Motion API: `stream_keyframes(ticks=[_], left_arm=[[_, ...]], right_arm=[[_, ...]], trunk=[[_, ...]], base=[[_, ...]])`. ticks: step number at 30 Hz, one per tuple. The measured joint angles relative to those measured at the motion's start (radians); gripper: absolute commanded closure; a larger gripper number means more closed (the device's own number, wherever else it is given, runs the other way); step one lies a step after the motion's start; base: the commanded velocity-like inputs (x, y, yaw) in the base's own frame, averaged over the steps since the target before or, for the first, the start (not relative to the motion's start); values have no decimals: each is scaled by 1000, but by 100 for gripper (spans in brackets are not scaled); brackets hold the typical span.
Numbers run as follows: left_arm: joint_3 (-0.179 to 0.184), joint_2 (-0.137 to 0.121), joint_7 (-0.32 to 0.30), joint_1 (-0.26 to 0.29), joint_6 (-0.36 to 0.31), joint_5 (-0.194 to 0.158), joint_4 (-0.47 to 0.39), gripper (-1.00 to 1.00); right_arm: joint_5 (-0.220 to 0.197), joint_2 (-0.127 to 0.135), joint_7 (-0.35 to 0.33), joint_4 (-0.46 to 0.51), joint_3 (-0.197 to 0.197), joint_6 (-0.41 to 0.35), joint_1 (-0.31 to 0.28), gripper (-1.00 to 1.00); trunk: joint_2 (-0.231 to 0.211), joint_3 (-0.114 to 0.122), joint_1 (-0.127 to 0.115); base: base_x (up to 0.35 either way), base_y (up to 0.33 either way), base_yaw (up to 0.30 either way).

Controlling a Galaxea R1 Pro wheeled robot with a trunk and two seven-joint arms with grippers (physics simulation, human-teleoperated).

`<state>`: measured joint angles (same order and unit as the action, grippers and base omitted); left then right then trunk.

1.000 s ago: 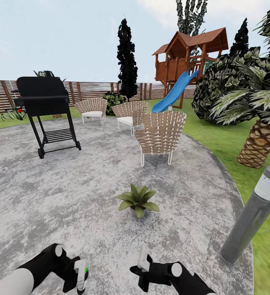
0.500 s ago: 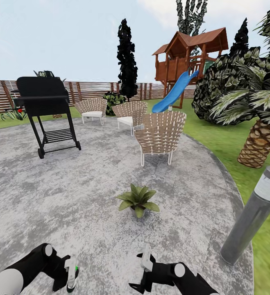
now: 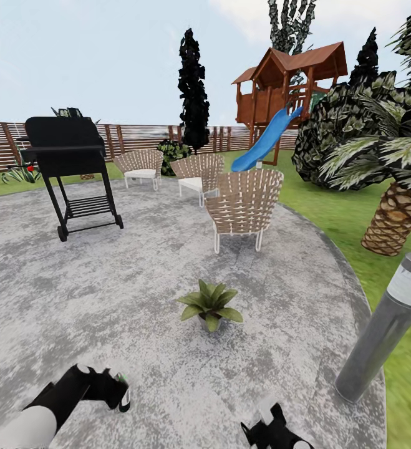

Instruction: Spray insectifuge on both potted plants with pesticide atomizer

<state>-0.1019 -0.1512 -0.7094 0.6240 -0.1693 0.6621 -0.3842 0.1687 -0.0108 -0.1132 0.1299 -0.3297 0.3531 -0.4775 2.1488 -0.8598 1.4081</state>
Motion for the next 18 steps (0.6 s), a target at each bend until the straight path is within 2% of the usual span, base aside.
stream_keyframes(ticks=[1,3,6,8,9,11,14,15,16,18], left_arm=[[-23,21,11,1,-22,-2,-2,100],[-49,55,31,3,-86,-2,-12,100],[-60,117,49,11,-234,-4,-39,100],[-60,164,53,15,-359,-6,-75,100],[-60,178,54,20,-418,-4,-94,100],[-62,184,55,35,-492,-3,-106,100],[-64,187,54,68,-570,-6,-110,100],[-65,187,52,72,-582,-6,-111,100],[-66,188,50,76,-595,-8,-109,100],[-64,187,47,78,-636,-7,-104,100]], right_arm=[[-38,2,17,-2,0,0,1,-100],[-68,2,58,-4,-1,0,2,-100],[-80,-5,163,-4,6,-2,3,-100],[-85,-12,261,-4,9,-1,3,-100],[-95,-14,286,-3,11,-1,3,-100],[-133,-14,299,-4,15,-1,3,-100],[-256,-6,308,-35,20,-3,7,-100],[-283,-6,308,-52,19,-3,8,-100],[-309,-5,306,-74,18,-2,10,-100],[-328,-3,302,-93,16,-1,11,-100]], trunk=[[0,0,0],[0,0,0],[0,0,0],[0,0,0],[0,0,0],[0,0,0],[0,0,0],[0,0,0],[0,0,0],[0,0,0]], base=[[0,0,0],[0,0,0],[0,0,0],[0,0,0],[0,0,0],[0,0,0],[0,0,0],[0,0,0],[0,0,0],[0,0,0]])
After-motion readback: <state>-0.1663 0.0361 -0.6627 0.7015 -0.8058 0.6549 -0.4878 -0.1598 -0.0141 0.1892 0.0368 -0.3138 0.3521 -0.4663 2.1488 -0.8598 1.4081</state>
